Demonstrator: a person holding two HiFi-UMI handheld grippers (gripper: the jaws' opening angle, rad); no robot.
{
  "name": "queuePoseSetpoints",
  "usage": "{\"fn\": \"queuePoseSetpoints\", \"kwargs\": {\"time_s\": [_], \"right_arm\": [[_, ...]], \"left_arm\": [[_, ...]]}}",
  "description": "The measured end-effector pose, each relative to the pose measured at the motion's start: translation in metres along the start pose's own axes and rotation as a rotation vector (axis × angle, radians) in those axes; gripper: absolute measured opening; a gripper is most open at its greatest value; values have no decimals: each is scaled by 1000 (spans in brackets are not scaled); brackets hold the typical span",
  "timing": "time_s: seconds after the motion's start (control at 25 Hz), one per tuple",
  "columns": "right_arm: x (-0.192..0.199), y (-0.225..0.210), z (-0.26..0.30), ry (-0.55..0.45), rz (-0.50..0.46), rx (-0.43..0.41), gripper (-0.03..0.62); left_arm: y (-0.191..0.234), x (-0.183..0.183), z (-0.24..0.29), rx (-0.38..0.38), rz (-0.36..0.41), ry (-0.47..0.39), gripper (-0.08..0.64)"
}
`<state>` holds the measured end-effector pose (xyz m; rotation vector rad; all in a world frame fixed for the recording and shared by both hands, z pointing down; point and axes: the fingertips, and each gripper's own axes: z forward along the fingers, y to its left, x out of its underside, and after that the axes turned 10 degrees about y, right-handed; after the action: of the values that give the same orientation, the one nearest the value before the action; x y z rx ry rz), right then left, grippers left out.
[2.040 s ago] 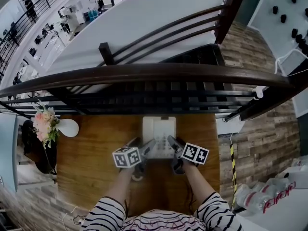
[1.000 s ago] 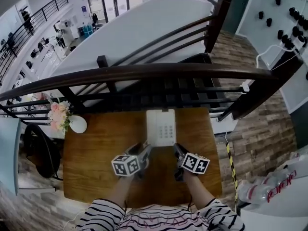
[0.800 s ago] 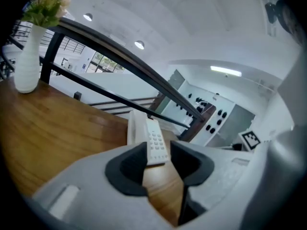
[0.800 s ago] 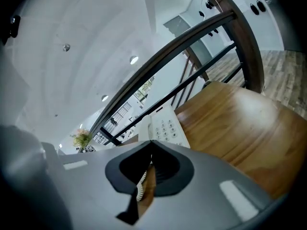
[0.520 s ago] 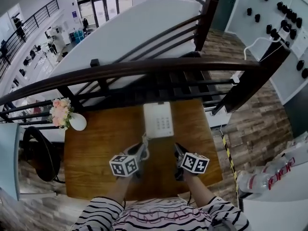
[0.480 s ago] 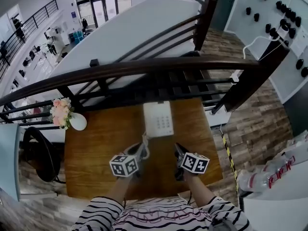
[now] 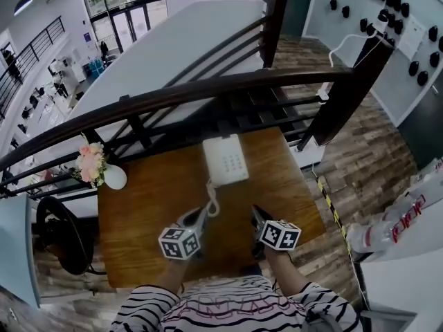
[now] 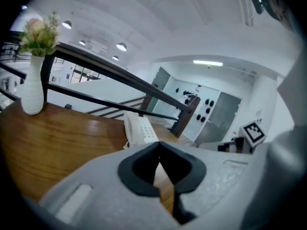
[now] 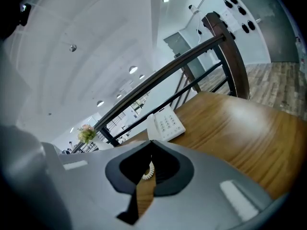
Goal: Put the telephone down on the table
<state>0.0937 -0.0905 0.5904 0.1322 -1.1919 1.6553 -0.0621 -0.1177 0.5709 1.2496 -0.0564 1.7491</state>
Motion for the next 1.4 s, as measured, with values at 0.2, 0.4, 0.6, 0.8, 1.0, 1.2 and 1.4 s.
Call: {"fn": "queuePoseSetpoints", "kwargs": {"time_s": [0.2, 0.4, 0.6, 0.8, 1.0, 1.2, 1.4], "right_arm": [[29, 16, -19, -28, -19, 25, 0], [58, 31, -32, -35, -39, 64, 0], [77, 40, -46, -42, -30, 71, 0], [91, 47, -58, -54, -27, 79, 0], [105, 57, -65, -48, -33, 88, 0], [113, 59, -69, -51, -33, 111, 0], [111, 59, -72, -54, -59, 140, 0]], "left_arm": [[-9, 11, -28, 5, 62, -25, 2], [-16, 21, -55, 24, 117, -35, 2], [-24, 35, -71, 45, 142, -13, 2], [-28, 52, -82, 73, 141, 3, 2], [-29, 57, -93, 85, 140, -4, 2], [-24, 63, -102, 78, 125, -3, 2], [-21, 69, -107, 75, 111, 2, 2]]}}
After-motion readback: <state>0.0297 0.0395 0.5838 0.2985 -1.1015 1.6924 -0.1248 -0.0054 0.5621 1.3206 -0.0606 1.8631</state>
